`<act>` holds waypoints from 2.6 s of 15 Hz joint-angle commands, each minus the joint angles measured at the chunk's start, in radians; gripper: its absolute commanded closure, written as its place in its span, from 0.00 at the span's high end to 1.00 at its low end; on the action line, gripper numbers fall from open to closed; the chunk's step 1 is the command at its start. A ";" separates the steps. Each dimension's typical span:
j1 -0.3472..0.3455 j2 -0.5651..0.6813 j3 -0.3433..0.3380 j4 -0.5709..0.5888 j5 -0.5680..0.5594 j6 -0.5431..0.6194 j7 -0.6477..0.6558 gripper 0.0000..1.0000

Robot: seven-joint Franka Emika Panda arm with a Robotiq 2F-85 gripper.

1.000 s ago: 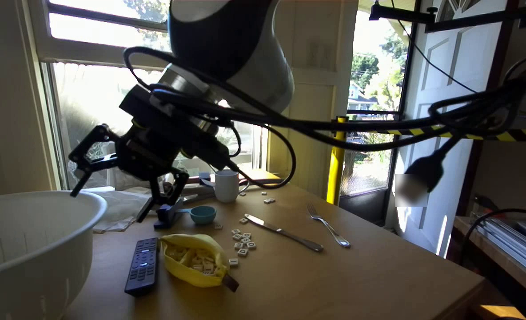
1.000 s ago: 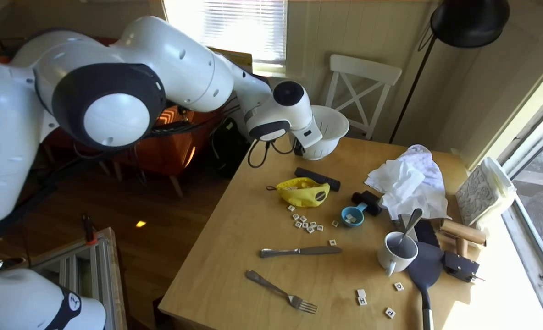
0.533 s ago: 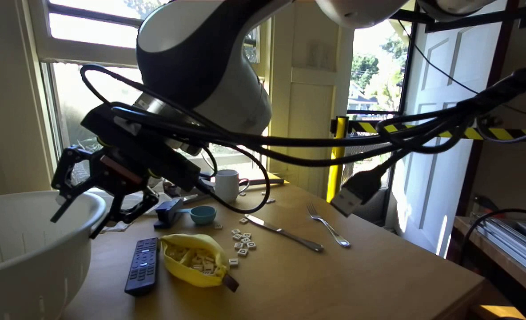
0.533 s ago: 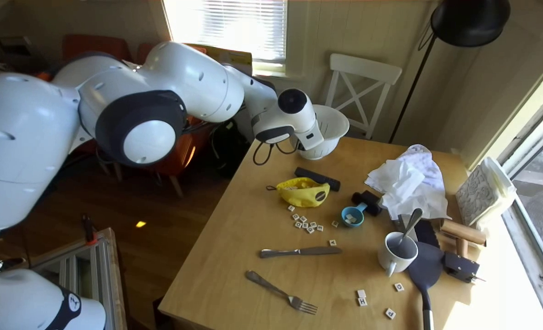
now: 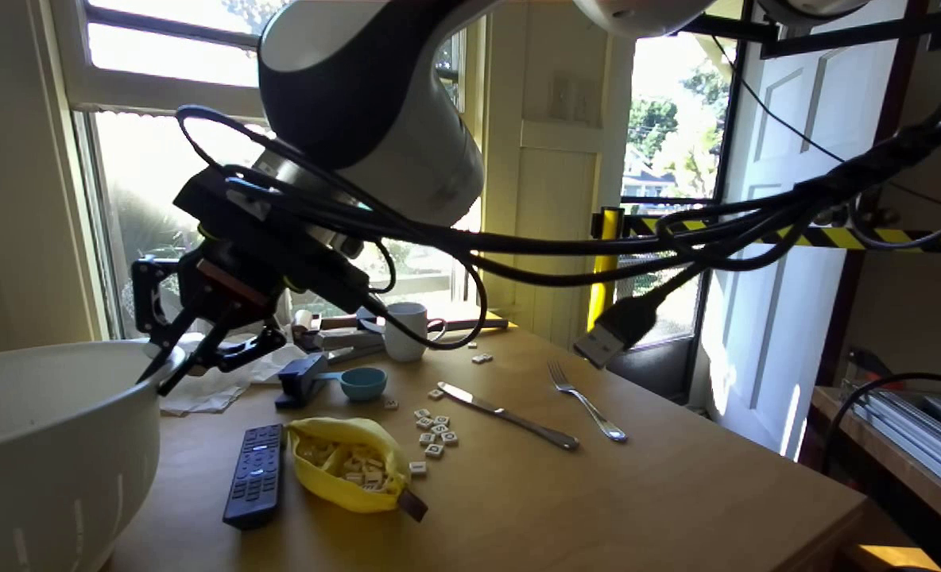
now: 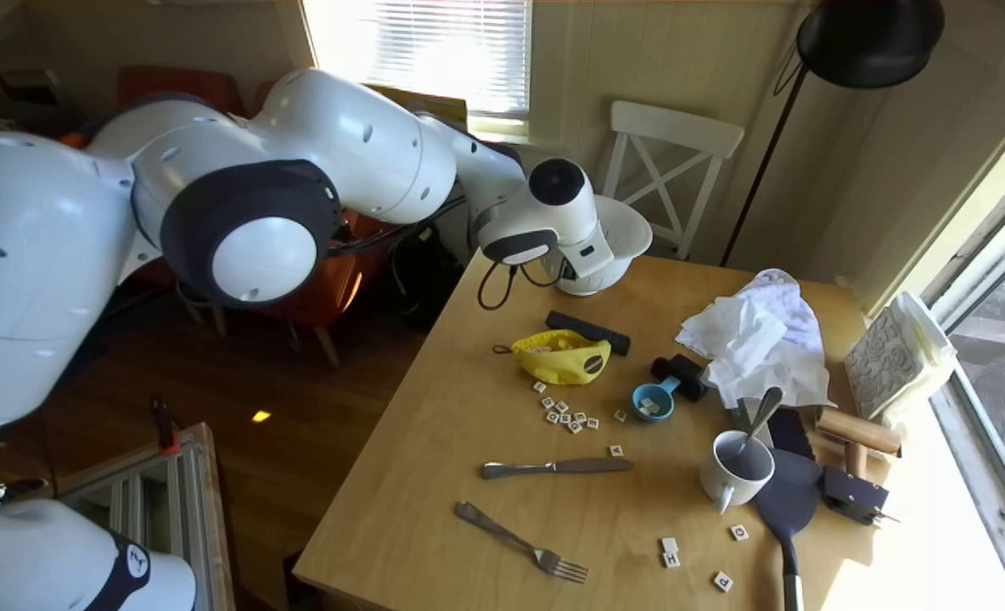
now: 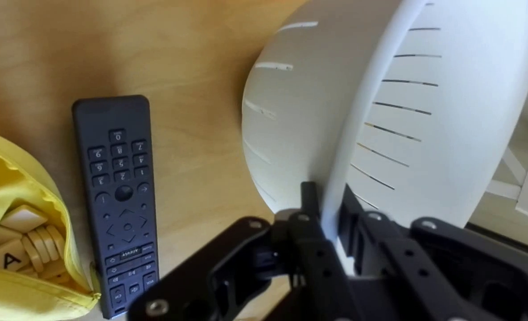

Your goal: Move the white colander forwards.

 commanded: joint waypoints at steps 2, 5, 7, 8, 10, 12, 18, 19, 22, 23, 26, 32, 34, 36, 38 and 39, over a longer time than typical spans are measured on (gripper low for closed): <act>-0.140 -0.076 0.181 -0.070 0.063 -0.145 -0.235 0.04; -0.176 -0.111 0.189 -0.121 0.073 -0.201 -0.339 0.04; -0.234 -0.135 0.224 -0.161 0.107 -0.228 -0.456 0.04; -0.267 -0.146 0.246 -0.182 0.128 -0.245 -0.528 0.04; -0.333 -0.174 0.285 -0.232 0.187 -0.289 -0.671 0.04; -0.380 -0.200 0.300 -0.269 0.246 -0.351 -0.808 0.04; -0.376 -0.314 0.178 -0.389 0.266 -0.596 -1.043 0.04; -0.364 -0.329 0.153 -0.408 0.255 -0.618 -1.057 0.04; -0.317 -0.371 0.079 -0.468 0.225 -0.620 -1.072 0.04; -0.307 -0.380 0.066 -0.482 0.226 -0.622 -1.082 0.04; -0.281 -0.402 0.040 -0.519 0.226 -0.622 -1.122 0.04; -0.255 -0.436 0.022 -0.559 0.229 -0.623 -1.182 0.04; -0.248 -0.441 0.015 -0.569 0.225 -0.622 -1.192 0.04; -0.237 -0.445 0.006 -0.581 0.226 -0.591 -1.191 0.04; -0.231 -0.445 0.001 -0.585 0.233 -0.570 -1.194 0.40; -0.226 -0.446 -0.002 -0.587 0.229 -0.557 -1.193 0.47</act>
